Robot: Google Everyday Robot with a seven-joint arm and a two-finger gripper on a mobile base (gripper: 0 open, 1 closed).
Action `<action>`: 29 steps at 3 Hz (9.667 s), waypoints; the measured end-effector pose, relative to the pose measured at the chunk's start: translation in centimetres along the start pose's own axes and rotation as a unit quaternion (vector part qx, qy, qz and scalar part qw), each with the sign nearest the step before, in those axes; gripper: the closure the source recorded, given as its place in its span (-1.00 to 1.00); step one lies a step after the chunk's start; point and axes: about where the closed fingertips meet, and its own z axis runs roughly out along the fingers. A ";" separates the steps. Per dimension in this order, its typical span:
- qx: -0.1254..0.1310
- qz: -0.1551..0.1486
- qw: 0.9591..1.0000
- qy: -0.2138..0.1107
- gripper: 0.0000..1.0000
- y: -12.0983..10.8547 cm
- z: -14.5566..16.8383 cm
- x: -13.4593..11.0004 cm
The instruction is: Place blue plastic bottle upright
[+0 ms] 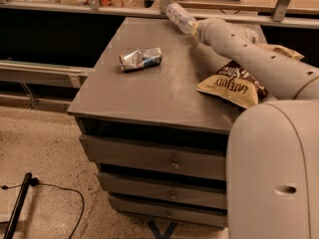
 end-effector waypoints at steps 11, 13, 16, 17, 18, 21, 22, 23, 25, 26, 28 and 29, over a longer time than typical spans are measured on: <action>-0.044 -0.007 0.999 0.014 0.30 0.6 2.5 0.7; -0.051 -0.015 0.999 0.008 1.00 1.2 2.7 -0.1; -0.028 0.008 0.998 -0.063 1.00 -3.4 -8.1 -4.5; -0.022 -0.006 0.994 -0.104 1.00 -6.6 -13.0 -7.7; -0.054 -0.022 0.987 -0.147 1.00 -7.1 -16.6 -12.5; -0.172 -0.073 0.967 -0.173 1.00 -4.9 -22.8 -24.7; -0.212 -0.107 0.963 -0.125 1.00 -4.0 -25.0 -24.6; -0.281 -0.122 0.948 -0.081 1.00 -0.5 -26.6 -22.8; -0.435 -0.119 0.886 0.104 1.00 8.0 -30.6 -15.6; -0.436 -0.133 0.876 0.155 1.00 8.9 -30.4 -13.9; -0.416 -0.096 0.886 0.182 1.00 9.2 -29.1 -13.6; -0.426 -0.065 0.883 0.184 1.00 10.1 -28.1 -13.4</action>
Offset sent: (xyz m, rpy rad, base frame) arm -0.0186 -0.0070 0.0089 0.0025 -0.0067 -0.0013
